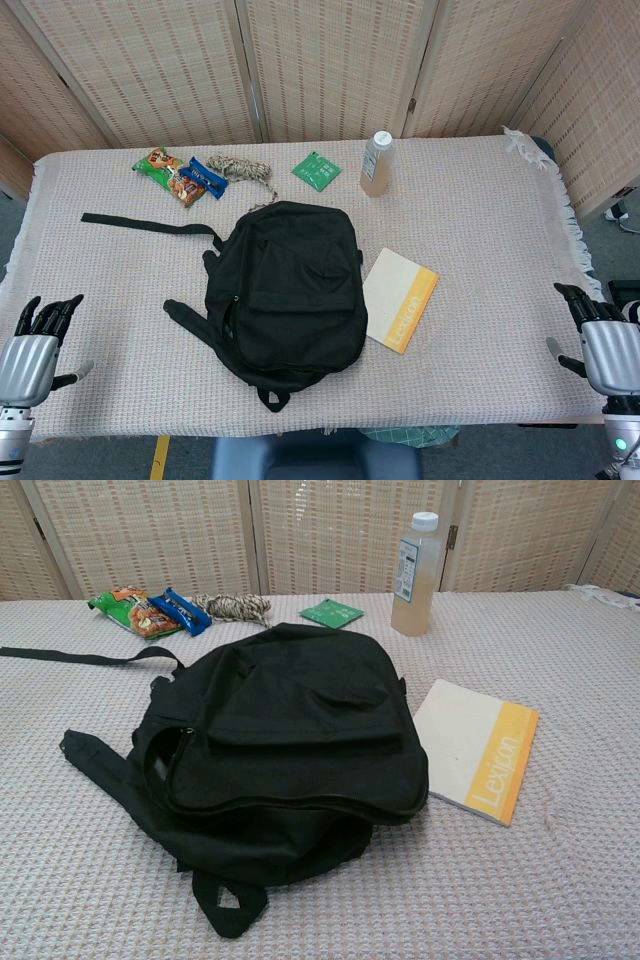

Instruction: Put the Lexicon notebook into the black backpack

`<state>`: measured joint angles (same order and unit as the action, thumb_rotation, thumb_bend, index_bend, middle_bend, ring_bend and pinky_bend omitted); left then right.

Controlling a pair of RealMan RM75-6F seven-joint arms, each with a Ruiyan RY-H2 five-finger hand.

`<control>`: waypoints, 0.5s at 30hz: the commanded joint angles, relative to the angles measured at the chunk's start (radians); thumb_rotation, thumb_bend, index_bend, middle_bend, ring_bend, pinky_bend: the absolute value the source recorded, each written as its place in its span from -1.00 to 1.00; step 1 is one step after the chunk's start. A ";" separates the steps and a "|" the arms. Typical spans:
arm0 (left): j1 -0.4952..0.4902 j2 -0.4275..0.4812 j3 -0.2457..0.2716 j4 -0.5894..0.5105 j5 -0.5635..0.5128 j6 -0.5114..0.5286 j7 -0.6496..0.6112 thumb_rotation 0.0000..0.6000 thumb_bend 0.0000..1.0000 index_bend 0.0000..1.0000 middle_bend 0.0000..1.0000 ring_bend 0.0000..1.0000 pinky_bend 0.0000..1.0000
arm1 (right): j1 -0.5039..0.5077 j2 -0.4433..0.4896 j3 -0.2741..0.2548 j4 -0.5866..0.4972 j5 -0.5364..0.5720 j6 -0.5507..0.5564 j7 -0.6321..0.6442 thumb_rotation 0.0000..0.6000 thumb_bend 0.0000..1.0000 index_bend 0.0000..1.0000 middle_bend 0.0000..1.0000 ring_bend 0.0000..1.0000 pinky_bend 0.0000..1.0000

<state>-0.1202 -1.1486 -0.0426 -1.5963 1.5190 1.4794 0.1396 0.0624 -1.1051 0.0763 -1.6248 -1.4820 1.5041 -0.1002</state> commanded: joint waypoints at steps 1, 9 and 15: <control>-0.003 0.004 0.003 -0.004 -0.003 -0.010 0.005 1.00 -0.73 -0.79 -0.60 -0.66 -0.97 | 0.000 0.002 0.001 0.001 0.002 -0.001 0.003 1.00 -0.39 -0.66 -0.56 -0.31 -0.37; -0.035 0.024 0.009 -0.013 0.045 -0.035 -0.023 1.00 -0.73 -0.77 -0.60 -0.66 -0.97 | -0.006 0.016 0.013 0.000 0.005 0.021 0.005 1.00 -0.39 -0.66 -0.56 -0.31 -0.37; -0.105 0.040 0.004 -0.031 0.122 -0.083 -0.071 1.00 -0.73 -0.75 -0.60 -0.66 -0.96 | -0.007 0.036 0.030 -0.013 0.019 0.031 -0.005 1.00 -0.39 -0.66 -0.56 -0.31 -0.37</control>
<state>-0.2059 -1.1136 -0.0374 -1.6198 1.6209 1.4126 0.0848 0.0557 -1.0707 0.1052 -1.6371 -1.4640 1.5350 -0.1037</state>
